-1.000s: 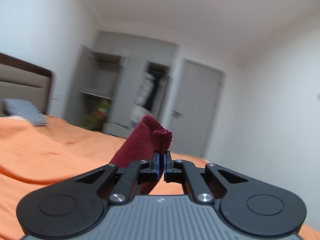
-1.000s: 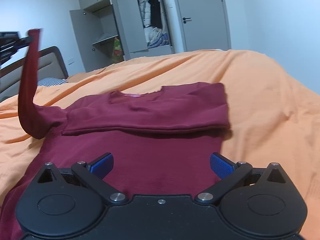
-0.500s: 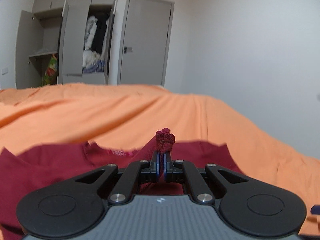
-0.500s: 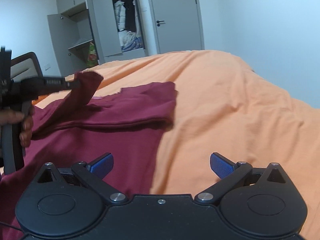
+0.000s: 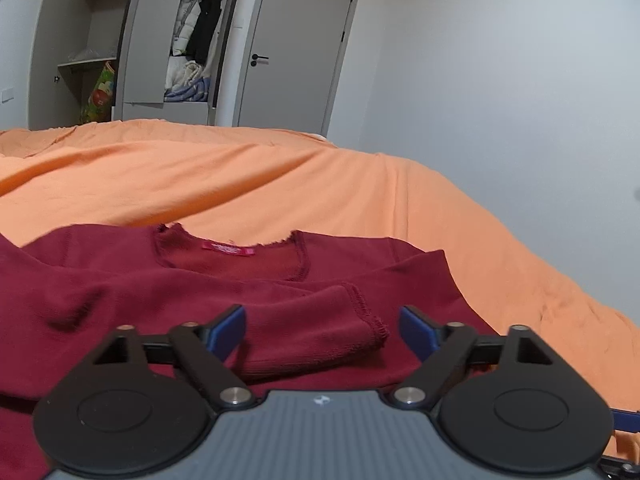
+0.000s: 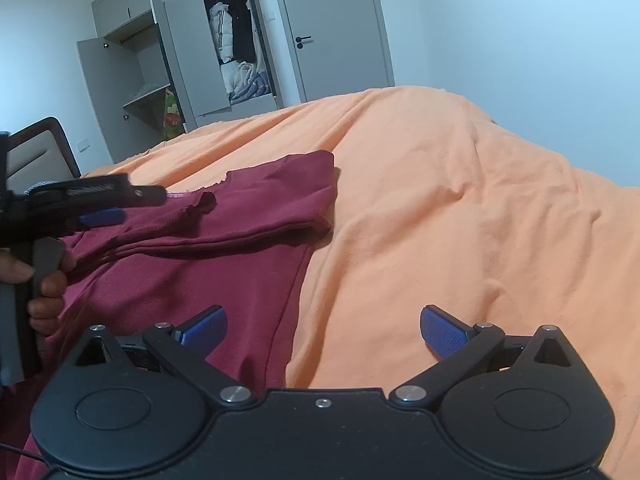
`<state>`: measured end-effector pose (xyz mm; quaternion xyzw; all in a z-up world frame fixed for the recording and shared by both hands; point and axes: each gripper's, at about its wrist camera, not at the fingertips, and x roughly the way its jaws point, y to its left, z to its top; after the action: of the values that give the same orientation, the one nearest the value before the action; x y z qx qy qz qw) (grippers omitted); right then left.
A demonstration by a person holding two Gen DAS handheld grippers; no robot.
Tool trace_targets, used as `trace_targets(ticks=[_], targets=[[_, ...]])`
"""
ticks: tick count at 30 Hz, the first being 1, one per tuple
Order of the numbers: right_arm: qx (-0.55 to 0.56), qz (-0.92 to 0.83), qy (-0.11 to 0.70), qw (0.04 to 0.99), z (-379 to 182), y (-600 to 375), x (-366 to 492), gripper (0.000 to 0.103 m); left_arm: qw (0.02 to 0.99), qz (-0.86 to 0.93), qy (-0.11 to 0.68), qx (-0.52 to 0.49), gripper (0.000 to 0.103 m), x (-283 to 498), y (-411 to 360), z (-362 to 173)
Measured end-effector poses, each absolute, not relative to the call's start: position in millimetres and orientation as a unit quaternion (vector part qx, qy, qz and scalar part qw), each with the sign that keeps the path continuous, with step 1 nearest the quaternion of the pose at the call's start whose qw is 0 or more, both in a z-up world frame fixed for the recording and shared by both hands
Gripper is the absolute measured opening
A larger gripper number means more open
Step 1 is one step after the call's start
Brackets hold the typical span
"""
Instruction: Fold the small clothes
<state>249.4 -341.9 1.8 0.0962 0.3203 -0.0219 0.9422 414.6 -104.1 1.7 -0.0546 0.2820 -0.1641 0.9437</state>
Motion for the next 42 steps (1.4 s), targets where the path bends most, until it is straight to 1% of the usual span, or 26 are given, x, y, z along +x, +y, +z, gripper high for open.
trace_targets(ticks=[2, 3, 9, 13, 19, 22, 24, 26, 28, 29, 30, 32, 33, 34, 35, 37, 42], targets=[[0.096, -0.021, 0.315, 0.944, 3.4, -340.2, 251.0, 0.102, 0.947, -0.141, 0.282, -0.058, 0.096, 408.9, -90.5, 8.6], [0.097, -0.018, 0.311, 0.945, 4.9, -338.5, 251.2, 0.102, 0.949, -0.126, 0.281, -0.06, 0.101, 407.1, -82.2, 11.3], [0.088, 0.023, 0.301, 0.949, 13.8, -320.9, 271.7, 0.102, 0.959, -0.026, 0.274, -0.074, 0.102, 394.0, -12.3, 26.9], [0.093, 0.065, 0.293, 0.949, 18.9, -303.5, 299.3, 0.102, 0.958, 0.059, 0.27, -0.07, 0.103, 389.7, 49.1, 22.6], [0.134, 0.11, 0.292, 0.941, 22.5, -280.5, 362.4, 0.094, 0.937, 0.14, 0.304, -0.102, 0.103, 397.7, 134.0, 9.9], [0.144, 0.1, 0.299, 0.938, 19.2, -269.6, 393.1, 0.091, 0.932, 0.125, 0.309, -0.14, 0.103, 406.8, 161.9, 8.3], [0.153, 0.091, 0.313, 0.933, 13.9, -263.6, 410.4, 0.084, 0.93, 0.105, 0.309, -0.169, 0.102, 414.1, 175.0, 5.3], [0.161, 0.088, 0.323, 0.928, 8.0, -259.6, 421.8, 0.08, 0.929, 0.081, 0.308, -0.189, 0.102, 421.7, 183.1, 2.2], [0.158, 0.087, 0.331, 0.926, 2.5, -254.8, 427.5, 0.073, 0.928, 0.058, 0.309, -0.2, 0.095, 429.2, 184.7, -2.1], [0.154, 0.085, 0.334, 0.926, 0.6, -252.6, 429.3, 0.066, 0.928, 0.044, 0.31, -0.203, 0.094, 433.4, 184.1, -3.1], [0.151, 0.085, 0.337, 0.926, -1.2, -249.4, 430.7, 0.061, 0.927, 0.032, 0.313, -0.204, 0.088, 438.2, 182.7, -4.9], [0.146, 0.088, 0.339, 0.925, -3.5, -246.5, 431.0, 0.041, 0.924, 0.018, 0.324, -0.2, 0.074, 447.8, 173.8, -10.7], [0.145, 0.089, 0.338, 0.926, -4.0, -246.0, 430.8, 0.029, 0.922, 0.013, 0.332, -0.197, 0.056, 452.2, 170.8, -11.8], [0.143, 0.09, 0.338, 0.926, -4.1, -245.9, 430.5, 0.023, 0.92, 0.008, 0.339, -0.194, 0.029, 455.3, 164.2, -14.0], [0.141, 0.09, 0.334, 0.928, -3.6, -246.0, 429.5, 0.012, 0.918, 0.004, 0.347, -0.189, 0.017, 457.5, 159.4, -13.6], [0.137, 0.095, 0.318, 0.933, 1.1, -248.2, 425.7, 0.012, 0.921, 0.017, 0.348, -0.175, 0.007, 454.9, 147.1, -6.7], [0.101, 0.084, 0.276, 0.952, 16.1, -248.4, 411.9, 0.011, 0.936, 0.032, 0.314, -0.158, 0.005, 437.4, 127.8, 16.1]])
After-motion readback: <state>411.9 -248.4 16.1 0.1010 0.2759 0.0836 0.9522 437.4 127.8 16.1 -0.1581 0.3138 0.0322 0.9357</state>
